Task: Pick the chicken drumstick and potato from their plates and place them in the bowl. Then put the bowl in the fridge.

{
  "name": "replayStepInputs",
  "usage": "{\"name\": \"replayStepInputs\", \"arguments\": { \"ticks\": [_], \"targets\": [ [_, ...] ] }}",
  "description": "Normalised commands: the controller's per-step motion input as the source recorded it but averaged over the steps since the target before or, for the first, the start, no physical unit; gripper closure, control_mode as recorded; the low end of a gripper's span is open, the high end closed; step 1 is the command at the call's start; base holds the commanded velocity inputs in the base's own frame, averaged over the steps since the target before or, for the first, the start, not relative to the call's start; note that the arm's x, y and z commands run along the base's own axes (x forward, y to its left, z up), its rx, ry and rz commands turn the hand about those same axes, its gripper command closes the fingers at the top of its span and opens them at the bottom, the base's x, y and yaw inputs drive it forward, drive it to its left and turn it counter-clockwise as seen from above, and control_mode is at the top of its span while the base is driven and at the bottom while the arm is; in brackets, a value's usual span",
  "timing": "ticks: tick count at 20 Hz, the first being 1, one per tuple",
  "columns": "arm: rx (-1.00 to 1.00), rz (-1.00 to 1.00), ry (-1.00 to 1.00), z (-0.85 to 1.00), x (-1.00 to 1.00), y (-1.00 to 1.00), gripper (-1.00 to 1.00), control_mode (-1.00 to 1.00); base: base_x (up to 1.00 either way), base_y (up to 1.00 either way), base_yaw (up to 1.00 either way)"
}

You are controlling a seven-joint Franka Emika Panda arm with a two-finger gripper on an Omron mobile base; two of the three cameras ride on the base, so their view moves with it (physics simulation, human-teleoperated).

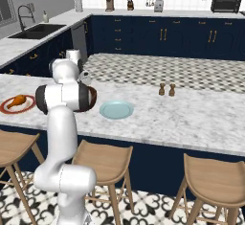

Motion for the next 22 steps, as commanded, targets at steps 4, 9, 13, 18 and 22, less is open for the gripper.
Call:
{"name": "replayStepInputs", "arguments": {
  "ticks": [4, 9, 13, 18, 22],
  "targets": [
    [0.06, -0.01, -0.22, 0.17, -1.0, -0.73, -1.0, -1.0, 0.0, 0.0, 0.0],
    [0.12, -0.11, -0.24, 0.7, -1.0, -0.7, -1.0, -1.0, 0.0, 0.0, 0.0],
    [0.05, -0.25, -0.19, 1.0, -1.0, -0.2, -1.0, -1.0, 0.0, 0.0, 0.0],
    [-0.01, -0.3, -0.26, 0.77, -0.98, -0.02, -1.0, -1.0, 0.0, 0.0, 0.0],
    [0.05, -0.49, 0.07, 0.51, -0.64, -0.43, -1.0, -1.0, 0.0, 0.0, 0.0]
  ]
}}
